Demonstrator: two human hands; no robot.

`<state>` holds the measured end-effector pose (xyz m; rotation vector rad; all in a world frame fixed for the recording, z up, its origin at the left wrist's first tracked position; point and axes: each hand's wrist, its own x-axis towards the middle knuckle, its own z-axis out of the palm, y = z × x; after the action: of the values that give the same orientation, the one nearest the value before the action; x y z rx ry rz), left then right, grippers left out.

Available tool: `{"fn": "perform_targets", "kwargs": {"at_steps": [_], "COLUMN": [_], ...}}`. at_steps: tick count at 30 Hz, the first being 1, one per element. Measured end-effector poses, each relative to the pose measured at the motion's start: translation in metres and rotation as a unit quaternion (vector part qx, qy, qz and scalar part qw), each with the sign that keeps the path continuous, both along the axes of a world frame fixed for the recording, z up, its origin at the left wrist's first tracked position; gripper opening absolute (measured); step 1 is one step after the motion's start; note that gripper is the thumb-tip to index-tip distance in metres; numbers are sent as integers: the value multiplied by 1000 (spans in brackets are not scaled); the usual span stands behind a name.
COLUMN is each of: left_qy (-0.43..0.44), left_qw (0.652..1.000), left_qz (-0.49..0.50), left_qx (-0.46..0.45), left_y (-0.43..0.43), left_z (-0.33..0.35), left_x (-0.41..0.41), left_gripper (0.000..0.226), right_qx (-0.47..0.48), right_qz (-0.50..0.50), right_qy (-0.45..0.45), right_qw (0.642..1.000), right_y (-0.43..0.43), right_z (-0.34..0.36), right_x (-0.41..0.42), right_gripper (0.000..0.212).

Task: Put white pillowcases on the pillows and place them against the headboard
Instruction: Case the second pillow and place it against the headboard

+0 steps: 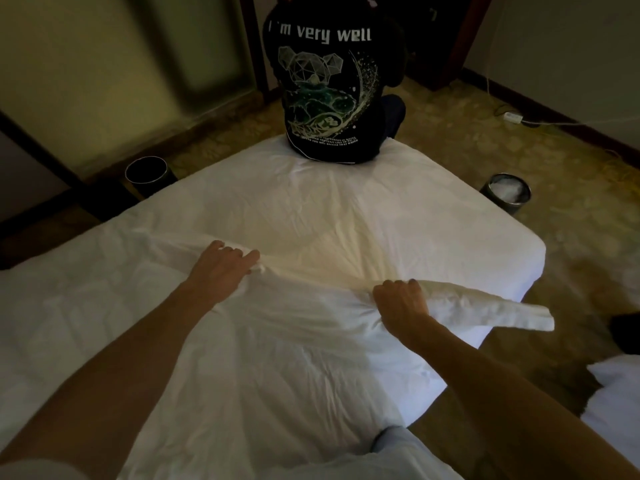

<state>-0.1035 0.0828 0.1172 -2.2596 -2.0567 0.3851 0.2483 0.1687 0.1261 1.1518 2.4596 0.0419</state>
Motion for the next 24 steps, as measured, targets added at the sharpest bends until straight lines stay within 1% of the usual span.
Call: {"fn": "perform_targets", "kwargs": {"at_steps": [2, 3, 4, 6, 8, 10, 12, 16, 19, 21, 23, 24], "left_qy": [3, 3, -17, -37, -30, -34, -24, 26, 29, 0, -21, -12], "left_qw": [1000, 998, 995, 982, 974, 961, 942, 917, 894, 875, 860, 857], "left_qz": [31, 59, 102, 184, 222, 268, 324, 386, 435, 470, 498, 506], "left_qx": [5, 5, 8, 36, 45, 59, 80, 96, 100, 111, 111, 99], "left_y": [-8, -12, -18, -33, -52, -72, -94, -141, -177, -203, -228, -239], "left_z": [20, 32, 46, 70, 93, 120, 147, 185, 196, 193, 184, 179], "left_x": [0, -1, -2, -10, -15, -13, -2, 34, 68, 91, 114, 125], "left_gripper": [46, 44, 39, 35, 40, 34, 26, 25, 25, 29, 34, 36], "right_qx": [14, 20, 26, 36, 40, 33, 32, 44, 65, 67, 58, 54], "right_qz": [24, 30, 32, 37, 59, 82, 109, 189, 249, 280, 306, 318], "right_qy": [8, 22, 41, 81, 115, 149, 183, 212, 234, 250, 248, 239], "right_qw": [1000, 999, 998, 995, 991, 985, 977, 958, 938, 925, 917, 916], "right_y": [12, 22, 34, 54, 64, 67, 68, 63, 53, 43, 33, 26], "right_z": [17, 28, 41, 69, 93, 112, 129, 148, 155, 157, 154, 152], "right_x": [-7, -13, -19, -36, -52, -62, -69, -75, -75, -74, -71, -69], "right_gripper": [26, 24, 23, 21, 17, 14, 16, 27, 31, 30, 28, 27]}}
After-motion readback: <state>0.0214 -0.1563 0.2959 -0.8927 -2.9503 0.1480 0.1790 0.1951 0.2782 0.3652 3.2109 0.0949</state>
